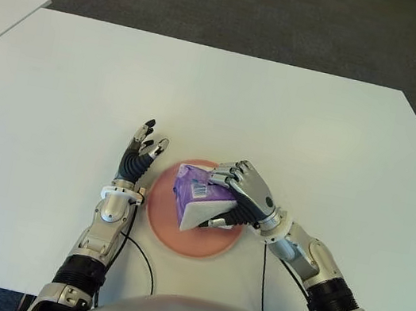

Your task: Put the tissue paper into the plate.

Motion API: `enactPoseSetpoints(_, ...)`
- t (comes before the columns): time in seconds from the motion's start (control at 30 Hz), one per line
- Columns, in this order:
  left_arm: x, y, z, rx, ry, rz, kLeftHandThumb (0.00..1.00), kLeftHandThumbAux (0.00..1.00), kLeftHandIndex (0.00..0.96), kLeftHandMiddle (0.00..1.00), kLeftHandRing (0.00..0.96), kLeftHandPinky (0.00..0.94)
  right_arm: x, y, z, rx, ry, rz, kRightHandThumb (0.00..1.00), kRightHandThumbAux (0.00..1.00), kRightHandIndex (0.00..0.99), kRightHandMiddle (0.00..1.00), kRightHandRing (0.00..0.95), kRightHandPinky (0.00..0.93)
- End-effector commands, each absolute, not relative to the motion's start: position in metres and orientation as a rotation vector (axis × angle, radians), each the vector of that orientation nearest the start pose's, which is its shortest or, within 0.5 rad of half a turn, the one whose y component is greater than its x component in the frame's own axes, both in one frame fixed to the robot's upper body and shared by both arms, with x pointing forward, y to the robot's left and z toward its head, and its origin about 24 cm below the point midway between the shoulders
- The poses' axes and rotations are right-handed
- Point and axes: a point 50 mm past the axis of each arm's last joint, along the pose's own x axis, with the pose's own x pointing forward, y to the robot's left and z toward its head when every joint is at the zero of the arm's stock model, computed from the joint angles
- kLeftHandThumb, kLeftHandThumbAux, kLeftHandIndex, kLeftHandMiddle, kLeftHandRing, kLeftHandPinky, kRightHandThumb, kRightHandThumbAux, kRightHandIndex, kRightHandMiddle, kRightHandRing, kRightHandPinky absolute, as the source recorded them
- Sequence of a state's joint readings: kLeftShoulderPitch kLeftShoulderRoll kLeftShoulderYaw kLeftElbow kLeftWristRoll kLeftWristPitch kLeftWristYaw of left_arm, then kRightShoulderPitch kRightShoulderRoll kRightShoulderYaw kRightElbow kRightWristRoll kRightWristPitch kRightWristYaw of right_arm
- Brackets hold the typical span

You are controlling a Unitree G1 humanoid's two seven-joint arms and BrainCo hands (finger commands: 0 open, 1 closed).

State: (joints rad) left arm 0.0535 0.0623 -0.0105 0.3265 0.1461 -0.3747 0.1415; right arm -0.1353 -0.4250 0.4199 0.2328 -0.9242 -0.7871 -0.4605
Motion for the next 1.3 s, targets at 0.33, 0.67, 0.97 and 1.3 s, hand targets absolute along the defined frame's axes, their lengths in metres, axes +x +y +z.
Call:
enactPoseSetpoints(0.33,0.225,0.17,-0.019,0.229,0.064,0.111,0.0,0.408,0.0,0.0,0.0,0.0,0.223,-0.105,0.03,-1.117,-0.687,0.739,0.283,0.532,0.148,0.168,0.141,0.127)
enactPoseSetpoints(0.67,0.224,0.172,-0.018,0.26,0.06,0.119,0.0,0.441,0.0,0.0,0.0,0.0,0.22,-0.106,0.033,-1.153,-0.686,0.767,0.15,0.376,0.003,0.003,0.003,0.002)
enactPoseSetpoints(0.97,0.223,0.172,-0.02,0.258,0.069,0.112,0.0,0.465,0.0,0.0,0.0,0.0,0.218,-0.108,0.041,-1.098,-0.74,0.711,0.14,0.314,0.0,0.0,0.0,0.0)
enactPoseSetpoints(1.3,0.223,0.173,-0.019,0.261,0.071,0.103,0.0,0.468,0.0,0.0,0.0,0.0,0.217,-0.109,0.048,-1.044,-0.761,0.651,0.139,0.32,0.0,0.0,0.0,0.0)
